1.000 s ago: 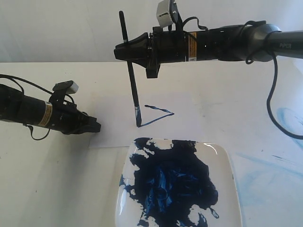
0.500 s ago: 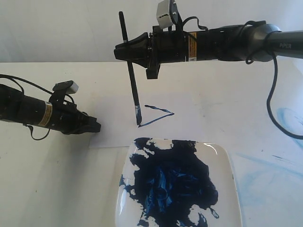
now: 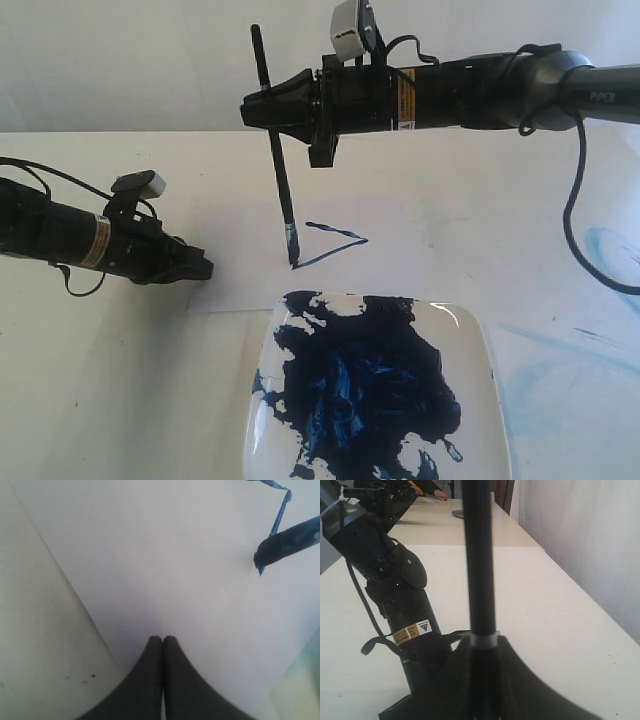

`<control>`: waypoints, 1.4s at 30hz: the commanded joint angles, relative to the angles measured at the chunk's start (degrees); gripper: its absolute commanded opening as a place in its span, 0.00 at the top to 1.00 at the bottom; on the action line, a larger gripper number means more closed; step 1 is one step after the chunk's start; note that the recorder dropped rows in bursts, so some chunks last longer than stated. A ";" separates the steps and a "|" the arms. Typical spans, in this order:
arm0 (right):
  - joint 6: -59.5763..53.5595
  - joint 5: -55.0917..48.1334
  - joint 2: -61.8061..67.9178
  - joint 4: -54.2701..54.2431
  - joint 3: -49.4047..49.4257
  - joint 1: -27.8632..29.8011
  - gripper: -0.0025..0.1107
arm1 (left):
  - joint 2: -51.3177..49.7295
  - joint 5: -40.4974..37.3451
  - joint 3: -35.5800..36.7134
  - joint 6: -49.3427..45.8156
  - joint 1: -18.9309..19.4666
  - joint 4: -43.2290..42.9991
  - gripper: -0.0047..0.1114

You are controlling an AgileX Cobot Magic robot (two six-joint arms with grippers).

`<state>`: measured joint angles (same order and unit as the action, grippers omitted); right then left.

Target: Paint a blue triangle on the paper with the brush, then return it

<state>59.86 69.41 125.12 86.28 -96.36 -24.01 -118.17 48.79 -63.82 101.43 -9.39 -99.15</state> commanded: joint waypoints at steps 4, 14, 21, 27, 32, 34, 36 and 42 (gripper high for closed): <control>0.34 0.55 -0.50 -0.51 -0.27 0.03 0.98 | -0.05 -0.80 -0.19 0.05 -0.07 -0.80 0.96; 1.18 0.55 -0.25 -0.40 -0.16 0.03 0.98 | -0.05 -0.91 -0.19 0.05 -0.07 -0.80 0.96; 1.95 0.55 -0.25 -0.31 -0.16 0.03 0.98 | -0.05 -0.91 -0.19 0.05 -0.07 -0.80 0.96; 1.93 0.55 0.93 -0.31 -0.16 0.03 0.98 | -0.05 -0.91 -0.19 0.05 -0.07 -0.80 0.96; 1.60 0.55 1.02 -0.31 -0.16 0.03 0.98 | -0.05 -0.91 -0.19 0.05 -0.07 -0.80 0.96; 0.91 0.55 1.02 -0.31 -0.16 0.03 0.98 | -0.05 -0.91 -0.19 0.05 -0.07 -0.80 0.96; 0.32 0.55 1.02 -0.31 -0.16 0.03 0.98 | -0.05 -0.91 -0.19 0.05 -0.07 -0.80 0.96; -0.72 0.55 1.02 -0.42 -0.16 0.03 0.98 | -0.05 -0.91 -0.19 0.05 -0.07 -0.80 0.96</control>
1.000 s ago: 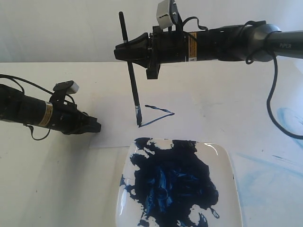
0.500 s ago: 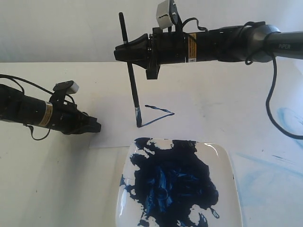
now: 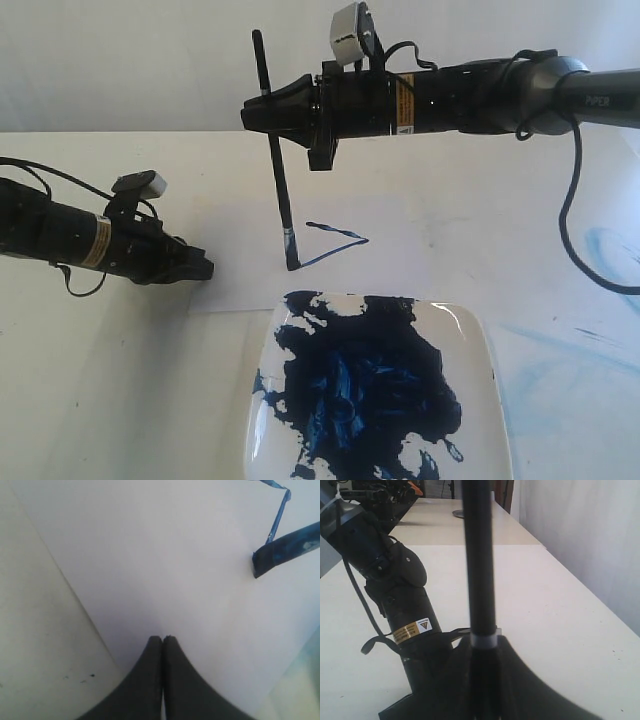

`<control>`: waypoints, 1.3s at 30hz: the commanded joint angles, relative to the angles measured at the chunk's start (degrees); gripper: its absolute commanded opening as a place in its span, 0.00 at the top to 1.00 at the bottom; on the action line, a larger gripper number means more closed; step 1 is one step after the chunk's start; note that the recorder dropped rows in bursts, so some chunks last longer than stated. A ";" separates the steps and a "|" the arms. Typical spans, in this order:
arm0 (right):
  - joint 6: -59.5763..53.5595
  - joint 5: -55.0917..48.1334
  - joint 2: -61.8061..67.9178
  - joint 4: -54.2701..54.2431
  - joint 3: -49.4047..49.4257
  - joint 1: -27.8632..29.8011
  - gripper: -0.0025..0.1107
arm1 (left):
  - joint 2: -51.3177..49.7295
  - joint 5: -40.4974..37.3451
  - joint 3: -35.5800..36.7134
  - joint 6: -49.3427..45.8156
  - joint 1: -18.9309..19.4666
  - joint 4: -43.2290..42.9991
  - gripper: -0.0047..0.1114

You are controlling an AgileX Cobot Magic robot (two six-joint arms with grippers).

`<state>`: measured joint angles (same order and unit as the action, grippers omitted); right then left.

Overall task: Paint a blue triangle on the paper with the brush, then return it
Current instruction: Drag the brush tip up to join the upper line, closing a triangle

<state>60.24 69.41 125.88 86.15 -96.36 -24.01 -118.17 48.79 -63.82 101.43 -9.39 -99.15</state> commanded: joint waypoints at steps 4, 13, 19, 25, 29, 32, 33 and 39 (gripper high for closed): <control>-2.46 0.33 0.27 -0.39 -0.16 0.03 0.98 | -0.05 -0.91 -0.19 0.05 -0.07 -0.80 0.96; -5.05 -2.86 0.27 -1.04 -0.16 0.03 0.98 | -0.05 -0.91 -0.19 0.05 -0.07 -0.80 0.96; -7.33 -4.29 0.27 -2.01 -0.16 0.03 0.98 | -0.05 -0.91 -0.19 0.05 -0.07 -0.80 0.96; -8.81 -5.53 0.30 -3.18 -0.16 0.03 0.98 | -0.05 -0.91 -0.19 0.05 -0.07 -0.80 0.96; -9.67 -6.06 0.30 -3.83 -0.16 0.03 0.98 | -0.05 -0.91 -0.19 0.05 -0.07 -0.80 0.96; -10.41 -6.81 0.53 -4.10 -0.16 0.03 0.98 | -0.05 -0.91 -0.19 0.05 -0.07 -0.80 0.96; -10.40 -7.14 0.53 -4.10 -0.16 0.03 0.98 | -0.05 -0.91 -0.19 0.05 -0.07 -0.80 0.96; -11.58 -8.17 0.55 -4.45 -0.16 0.03 0.98 | -0.05 -0.91 -0.19 0.05 -0.07 -0.80 0.96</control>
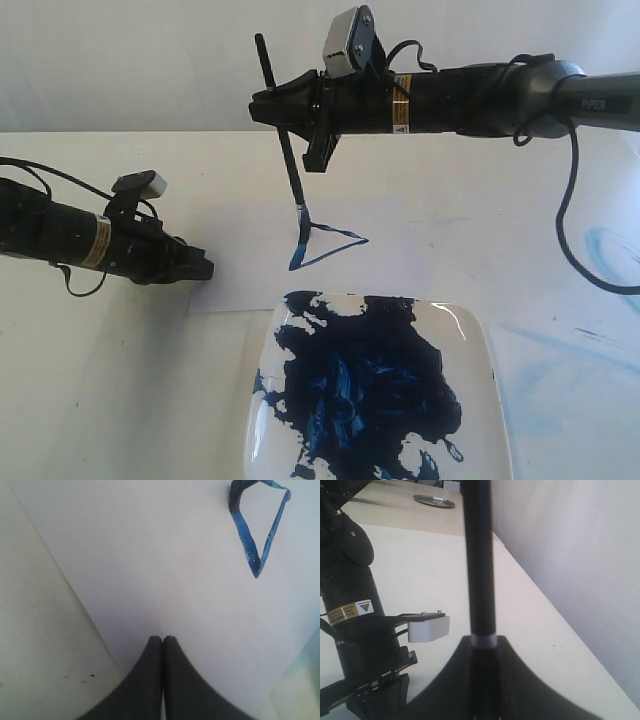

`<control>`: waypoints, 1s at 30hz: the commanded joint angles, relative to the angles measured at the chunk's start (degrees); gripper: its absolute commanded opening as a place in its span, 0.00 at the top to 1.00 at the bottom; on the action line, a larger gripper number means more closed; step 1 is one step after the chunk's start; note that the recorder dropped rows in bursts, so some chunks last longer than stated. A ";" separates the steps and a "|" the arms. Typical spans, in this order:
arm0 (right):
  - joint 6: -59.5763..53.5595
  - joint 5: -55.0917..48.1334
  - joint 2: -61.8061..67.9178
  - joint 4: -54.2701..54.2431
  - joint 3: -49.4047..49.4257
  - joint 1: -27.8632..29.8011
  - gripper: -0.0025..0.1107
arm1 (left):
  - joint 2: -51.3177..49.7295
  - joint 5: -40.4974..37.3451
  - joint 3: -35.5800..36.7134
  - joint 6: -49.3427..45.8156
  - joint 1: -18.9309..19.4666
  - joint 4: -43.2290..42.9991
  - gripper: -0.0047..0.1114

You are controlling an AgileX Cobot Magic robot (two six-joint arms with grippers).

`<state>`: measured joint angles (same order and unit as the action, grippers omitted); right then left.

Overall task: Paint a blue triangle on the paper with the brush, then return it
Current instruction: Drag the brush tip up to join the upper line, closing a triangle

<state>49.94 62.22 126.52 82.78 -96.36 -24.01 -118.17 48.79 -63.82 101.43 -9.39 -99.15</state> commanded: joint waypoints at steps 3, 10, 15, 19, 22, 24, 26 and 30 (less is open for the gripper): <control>-1.94 -1.74 -0.08 -1.09 -0.16 0.03 0.98 | -0.05 -0.91 -0.19 0.05 -0.07 -0.80 0.96; -3.68 -1.97 -0.08 -2.93 -0.16 0.03 0.98 | -0.05 -0.91 -0.19 0.05 -0.07 -0.80 0.96; -4.82 -3.09 -0.08 -4.39 -0.16 0.03 0.98 | -0.05 -0.91 -0.19 0.05 -0.07 -0.80 0.96; -5.49 -3.54 0.01 -5.21 -0.16 0.03 0.98 | -0.05 -0.91 -0.19 0.05 -0.07 -0.80 0.96; -5.85 -3.54 0.01 -5.92 -0.16 0.03 0.98 | -0.05 -0.91 -0.19 0.05 -0.07 -0.80 0.96; -5.85 -3.54 0.01 -6.13 -0.16 0.03 0.98 | -0.05 -0.91 -0.19 0.05 -0.07 -0.80 0.96; -5.85 -3.31 0.01 -6.12 -0.16 0.03 0.98 | -0.05 -0.91 -0.19 0.05 -0.07 -0.80 0.96; -5.85 -3.05 0.01 -6.02 -0.16 0.03 0.98 | -0.05 -0.91 -0.19 0.05 -0.07 -0.80 0.96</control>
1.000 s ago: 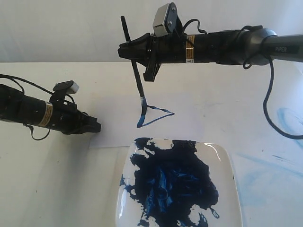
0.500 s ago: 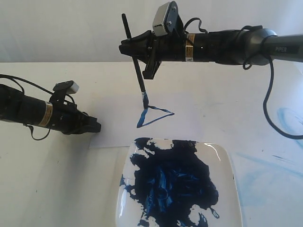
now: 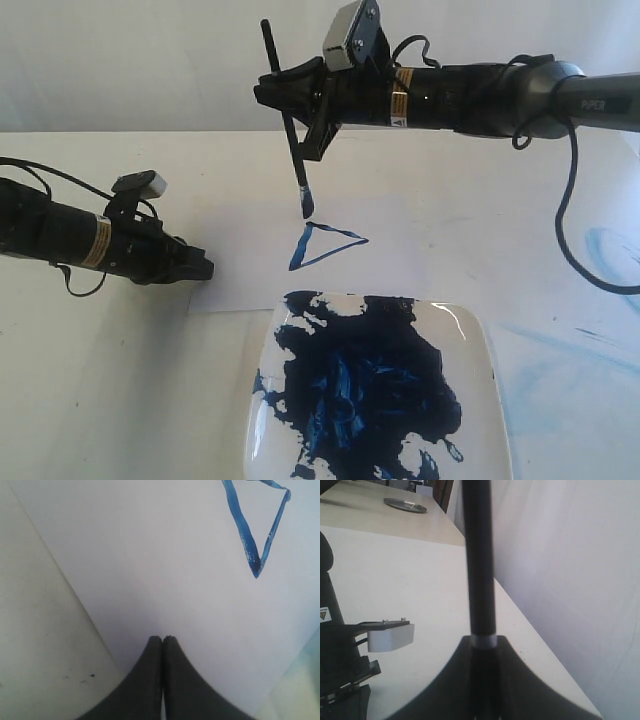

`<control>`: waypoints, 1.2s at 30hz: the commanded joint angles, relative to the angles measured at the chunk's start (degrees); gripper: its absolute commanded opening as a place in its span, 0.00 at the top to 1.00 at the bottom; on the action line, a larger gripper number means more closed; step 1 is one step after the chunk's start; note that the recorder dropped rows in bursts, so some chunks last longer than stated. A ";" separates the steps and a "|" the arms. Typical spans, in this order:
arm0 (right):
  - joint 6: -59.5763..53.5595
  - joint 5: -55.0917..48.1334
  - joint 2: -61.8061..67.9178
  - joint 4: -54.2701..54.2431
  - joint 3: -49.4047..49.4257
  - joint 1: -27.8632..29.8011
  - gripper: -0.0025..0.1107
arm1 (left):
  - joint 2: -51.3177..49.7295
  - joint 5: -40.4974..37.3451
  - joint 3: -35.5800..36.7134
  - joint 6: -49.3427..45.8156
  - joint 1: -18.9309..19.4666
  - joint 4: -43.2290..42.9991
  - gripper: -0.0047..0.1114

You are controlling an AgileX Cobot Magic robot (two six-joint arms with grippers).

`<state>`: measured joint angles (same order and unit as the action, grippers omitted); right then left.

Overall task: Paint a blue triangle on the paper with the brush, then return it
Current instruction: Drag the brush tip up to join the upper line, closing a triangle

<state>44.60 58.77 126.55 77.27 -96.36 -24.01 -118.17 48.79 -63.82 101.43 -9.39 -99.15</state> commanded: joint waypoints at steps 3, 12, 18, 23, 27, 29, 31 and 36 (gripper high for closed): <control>0.30 1.95 -0.02 -0.50 -0.16 0.03 0.98 | -0.05 -0.91 -0.19 0.05 -0.07 -0.80 0.96; 2.75 2.11 -0.13 2.42 -0.16 0.03 0.98 | -0.05 -0.91 -0.19 0.05 -0.07 -0.80 0.96; 4.61 2.01 -0.13 4.63 -0.16 0.03 0.98 | -0.05 -0.91 -0.19 0.05 -0.07 -0.80 0.96; 5.58 1.88 -0.13 4.67 -0.16 0.03 0.98 | -0.05 -0.91 -0.19 0.05 -0.07 -0.80 0.96; 7.07 2.27 -0.13 4.67 -0.16 0.03 0.98 | -0.05 -0.91 -0.19 0.05 -0.07 -0.80 0.96; 7.22 2.99 -0.13 4.77 -0.16 0.03 0.98 | -0.05 -0.91 -0.19 0.05 -0.07 -0.80 0.96; 7.81 3.11 -0.13 4.77 -0.16 0.03 0.98 | -0.05 -0.91 -0.19 0.05 -0.07 -0.80 0.96; 9.02 3.22 -0.13 4.81 -0.16 0.03 0.98 | -0.05 -0.91 -0.19 0.05 -0.07 -0.80 0.96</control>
<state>52.29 61.31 126.55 81.97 -96.36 -24.01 -118.17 48.79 -63.82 101.43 -9.39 -99.15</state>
